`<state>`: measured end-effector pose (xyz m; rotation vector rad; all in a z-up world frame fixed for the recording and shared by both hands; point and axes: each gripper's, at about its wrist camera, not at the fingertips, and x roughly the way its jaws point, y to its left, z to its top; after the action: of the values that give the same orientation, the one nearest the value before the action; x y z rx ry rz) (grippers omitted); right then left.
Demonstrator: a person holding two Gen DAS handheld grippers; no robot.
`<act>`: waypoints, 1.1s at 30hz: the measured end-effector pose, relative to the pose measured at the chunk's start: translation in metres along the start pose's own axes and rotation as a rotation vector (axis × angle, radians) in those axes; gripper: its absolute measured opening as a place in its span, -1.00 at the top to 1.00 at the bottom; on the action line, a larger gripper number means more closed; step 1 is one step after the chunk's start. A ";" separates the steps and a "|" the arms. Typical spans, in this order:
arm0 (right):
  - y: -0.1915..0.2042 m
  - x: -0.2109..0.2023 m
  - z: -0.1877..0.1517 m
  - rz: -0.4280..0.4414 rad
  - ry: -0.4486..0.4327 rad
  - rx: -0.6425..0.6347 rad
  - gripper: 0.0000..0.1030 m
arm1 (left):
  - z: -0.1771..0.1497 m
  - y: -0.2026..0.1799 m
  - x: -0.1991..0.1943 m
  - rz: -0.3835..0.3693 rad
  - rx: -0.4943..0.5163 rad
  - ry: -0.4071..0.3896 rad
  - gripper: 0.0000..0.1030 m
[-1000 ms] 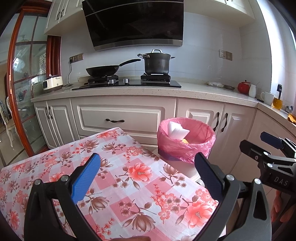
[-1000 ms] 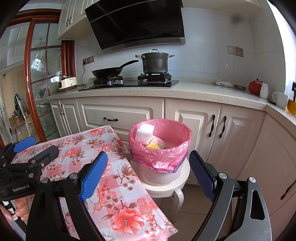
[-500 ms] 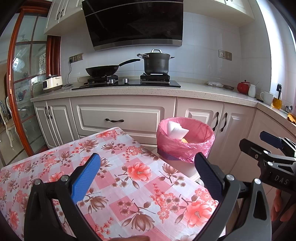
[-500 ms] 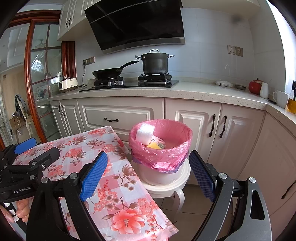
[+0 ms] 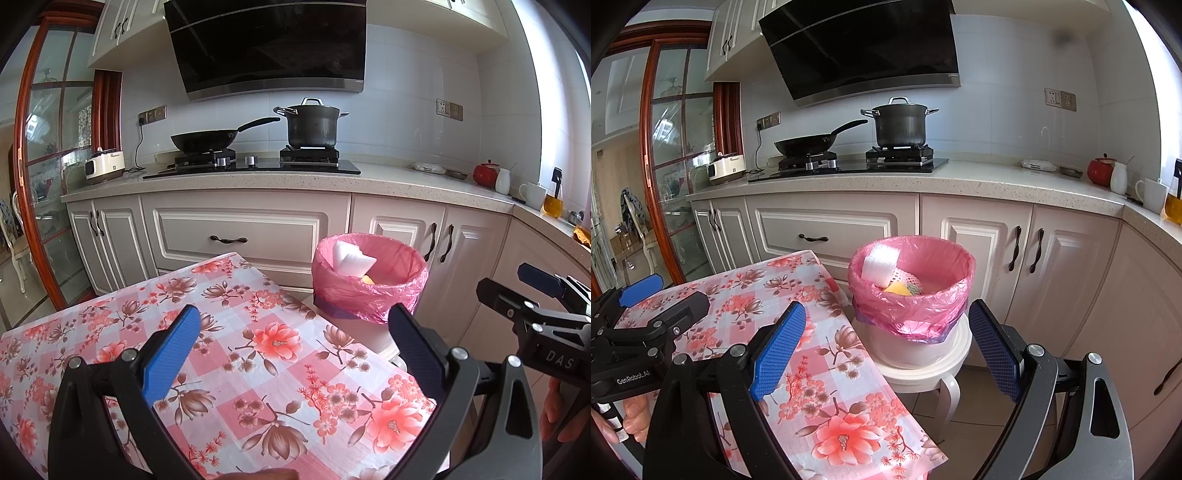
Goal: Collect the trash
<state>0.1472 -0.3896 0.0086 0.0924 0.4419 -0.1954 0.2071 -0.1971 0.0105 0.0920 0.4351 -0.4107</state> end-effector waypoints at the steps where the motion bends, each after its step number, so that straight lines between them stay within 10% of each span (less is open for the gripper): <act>1: 0.001 0.000 0.000 0.000 -0.001 0.001 -0.64 | 0.000 0.000 0.000 0.000 0.000 -0.001 -0.91; 33: 0.001 -0.002 0.003 0.013 -0.004 -0.008 -0.64 | 0.000 0.001 0.001 -0.005 0.000 0.007 -0.91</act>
<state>0.1466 -0.3889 0.0123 0.0869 0.4378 -0.1811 0.2088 -0.1963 0.0098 0.0920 0.4421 -0.4157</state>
